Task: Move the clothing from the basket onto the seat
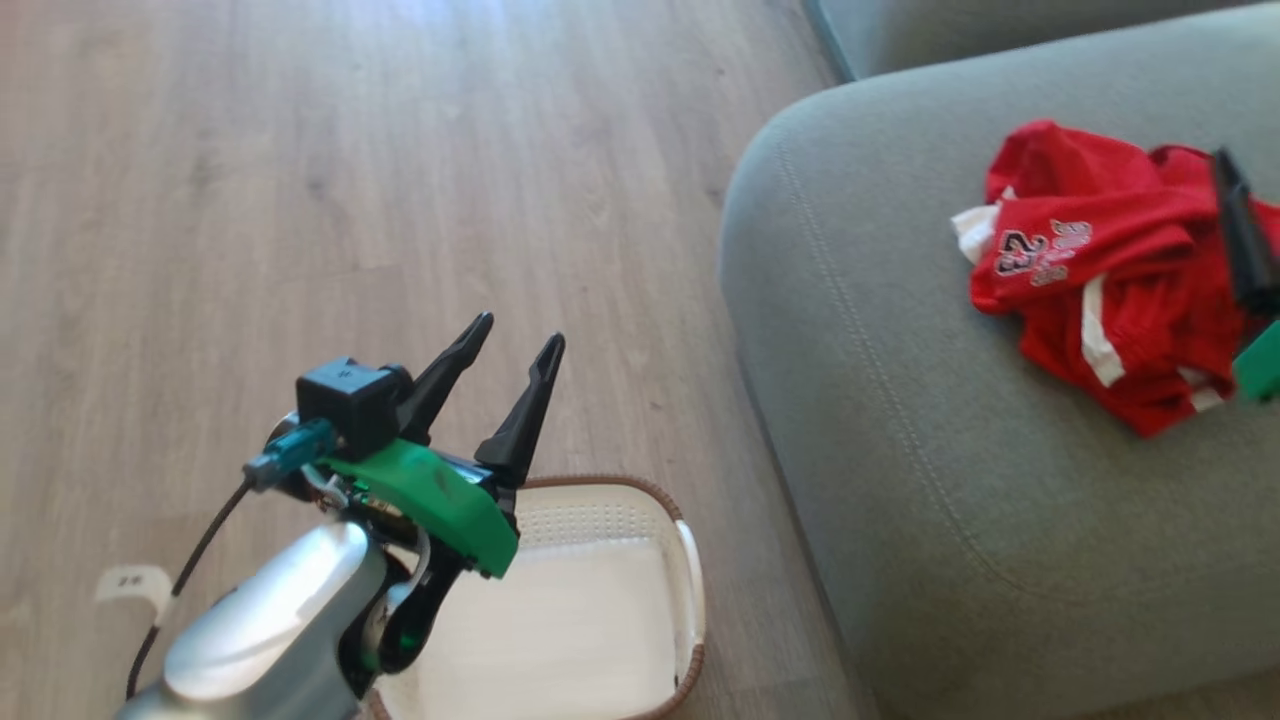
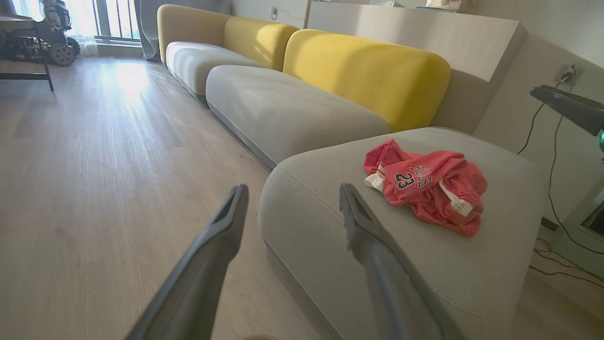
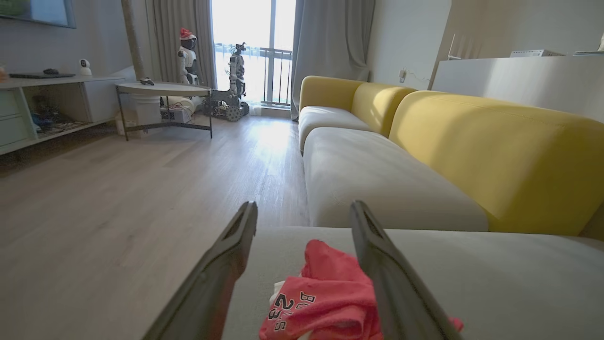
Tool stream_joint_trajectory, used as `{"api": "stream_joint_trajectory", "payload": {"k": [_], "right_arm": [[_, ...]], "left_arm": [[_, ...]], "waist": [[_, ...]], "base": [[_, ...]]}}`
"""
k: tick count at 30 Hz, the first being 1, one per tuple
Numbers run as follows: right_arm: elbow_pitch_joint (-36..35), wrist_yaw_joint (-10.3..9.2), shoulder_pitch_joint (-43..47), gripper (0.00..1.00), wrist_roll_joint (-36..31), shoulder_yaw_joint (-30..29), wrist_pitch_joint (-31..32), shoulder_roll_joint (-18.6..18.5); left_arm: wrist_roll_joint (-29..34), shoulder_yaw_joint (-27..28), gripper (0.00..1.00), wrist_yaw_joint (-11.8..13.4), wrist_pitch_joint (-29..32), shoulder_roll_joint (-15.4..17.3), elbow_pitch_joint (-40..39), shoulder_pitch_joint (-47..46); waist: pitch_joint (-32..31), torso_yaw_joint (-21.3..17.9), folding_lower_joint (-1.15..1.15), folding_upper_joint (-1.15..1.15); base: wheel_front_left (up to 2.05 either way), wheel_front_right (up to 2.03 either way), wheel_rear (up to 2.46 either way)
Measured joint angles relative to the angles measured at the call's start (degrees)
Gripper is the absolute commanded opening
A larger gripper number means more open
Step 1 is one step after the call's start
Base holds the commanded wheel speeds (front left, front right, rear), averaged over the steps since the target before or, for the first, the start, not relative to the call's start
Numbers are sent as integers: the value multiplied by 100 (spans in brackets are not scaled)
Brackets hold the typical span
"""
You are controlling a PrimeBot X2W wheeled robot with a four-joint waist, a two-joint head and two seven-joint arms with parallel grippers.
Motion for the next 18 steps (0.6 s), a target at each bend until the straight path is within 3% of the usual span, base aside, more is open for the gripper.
{"api": "stream_joint_trajectory", "payload": {"k": [7, 13, 18], "right_arm": [[-1022, 0, 1150, 100, -456, -798, 1, 782], [-1621, 0, 1928, 100, -661, -985, 8, 1394], [-1778, 0, 2271, 100, -708, -1032, -3, 1659]], "left_arm": [[14, 389, 100, 129, -98, 16, -38, 297], [253, 873, 100, 339, -100, 5, -79, 760], [587, 1370, 100, 428, -100, -62, -151, 1265]], "waist": [[-92, 388, 0, 0], [-148, 679, 0, 0], [-167, 867, 0, 0]], "base": [[0, 0, 0], [0, 0, 0], [0, 0, 0]]}}
